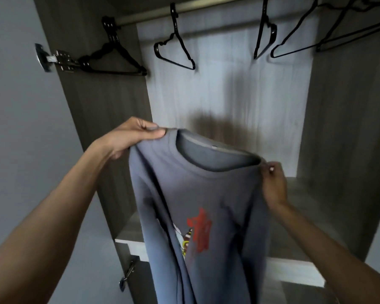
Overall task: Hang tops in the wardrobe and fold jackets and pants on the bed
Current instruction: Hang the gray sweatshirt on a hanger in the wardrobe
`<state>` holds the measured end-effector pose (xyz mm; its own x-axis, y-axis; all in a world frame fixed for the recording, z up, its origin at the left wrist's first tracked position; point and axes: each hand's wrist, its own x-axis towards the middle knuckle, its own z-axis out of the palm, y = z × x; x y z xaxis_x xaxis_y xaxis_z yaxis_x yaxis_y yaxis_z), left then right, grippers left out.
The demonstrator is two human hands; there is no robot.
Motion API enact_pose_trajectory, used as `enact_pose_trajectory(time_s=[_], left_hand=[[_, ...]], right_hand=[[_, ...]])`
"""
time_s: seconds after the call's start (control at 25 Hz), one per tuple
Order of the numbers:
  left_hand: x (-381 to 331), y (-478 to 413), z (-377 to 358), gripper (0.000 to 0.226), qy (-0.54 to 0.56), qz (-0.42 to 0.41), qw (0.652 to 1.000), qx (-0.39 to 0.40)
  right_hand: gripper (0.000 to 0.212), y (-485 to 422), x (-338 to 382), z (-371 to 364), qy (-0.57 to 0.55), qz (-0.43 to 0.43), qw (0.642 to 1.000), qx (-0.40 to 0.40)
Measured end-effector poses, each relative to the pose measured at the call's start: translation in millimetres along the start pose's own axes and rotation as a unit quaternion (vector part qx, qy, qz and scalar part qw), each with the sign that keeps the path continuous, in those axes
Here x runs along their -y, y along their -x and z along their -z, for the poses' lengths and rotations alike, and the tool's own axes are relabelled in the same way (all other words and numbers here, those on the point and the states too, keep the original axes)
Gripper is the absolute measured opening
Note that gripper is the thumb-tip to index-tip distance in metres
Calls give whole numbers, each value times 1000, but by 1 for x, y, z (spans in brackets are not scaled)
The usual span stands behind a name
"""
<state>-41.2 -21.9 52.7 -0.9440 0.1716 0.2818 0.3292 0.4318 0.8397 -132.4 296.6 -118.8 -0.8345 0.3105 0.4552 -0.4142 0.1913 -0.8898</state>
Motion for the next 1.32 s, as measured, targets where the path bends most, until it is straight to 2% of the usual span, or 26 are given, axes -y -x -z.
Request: enact_pose_trajectory(time_s=[0.08, 0.12, 0.16, 0.24, 0.32, 0.4, 0.52, 0.64, 0.76, 0.84, 0.96, 1.08, 1.16, 1.24, 1.32], left_hand=[[17, 5, 13, 20, -68, 43, 994, 71], [26, 4, 14, 24, -121, 55, 989, 71], [36, 0, 12, 21, -181, 53, 982, 31], [55, -11, -1, 17, -253, 16, 958, -136], [68, -19, -23, 27, -215, -16, 923, -318], [71, -20, -42, 30, -182, -20, 876, -445], [63, -17, -61, 28, -173, -85, 830, -523], [52, -26, -61, 39, -143, -160, 816, -537], [56, -56, -45, 53, -193, -165, 813, -525], [74, -88, -36, 55, -238, -158, 811, -511], [111, -152, -32, 50, -287, -180, 797, -500], [176, -221, -44, 40, -316, -159, 819, -451], [254, -262, -70, 33, -355, -70, 865, -346], [330, -278, -109, 30, -403, 35, 896, -184], [392, -280, -156, 53, -418, 128, 899, -1]], right_hand=[[10, -30, 16, 19, 88, 70, 992, -49], [12, -40, 24, 26, 132, 100, 984, -67], [15, -47, 35, 33, 170, 121, 975, -82], [20, -55, 55, 43, 217, 154, 958, -105], [23, -57, 69, 54, 261, 193, 937, -127], [27, -54, 70, 66, 304, 228, 915, -140], [35, -48, 63, 80, 286, 264, 909, -152], [43, -64, 54, 86, 216, 284, 922, -150], [45, -88, 37, 81, 178, 301, 929, -121], [43, -107, 23, 70, 174, 330, 920, -120], [33, -143, -5, 45, 234, 373, 885, -148], [26, -183, -59, 12, 352, 334, 868, -107], [24, -196, -132, -10, 435, 234, 869, -31], [42, -179, -211, -22, 502, 127, 850, 96], [69, -150, -287, -26, 528, 0, 810, 254]])
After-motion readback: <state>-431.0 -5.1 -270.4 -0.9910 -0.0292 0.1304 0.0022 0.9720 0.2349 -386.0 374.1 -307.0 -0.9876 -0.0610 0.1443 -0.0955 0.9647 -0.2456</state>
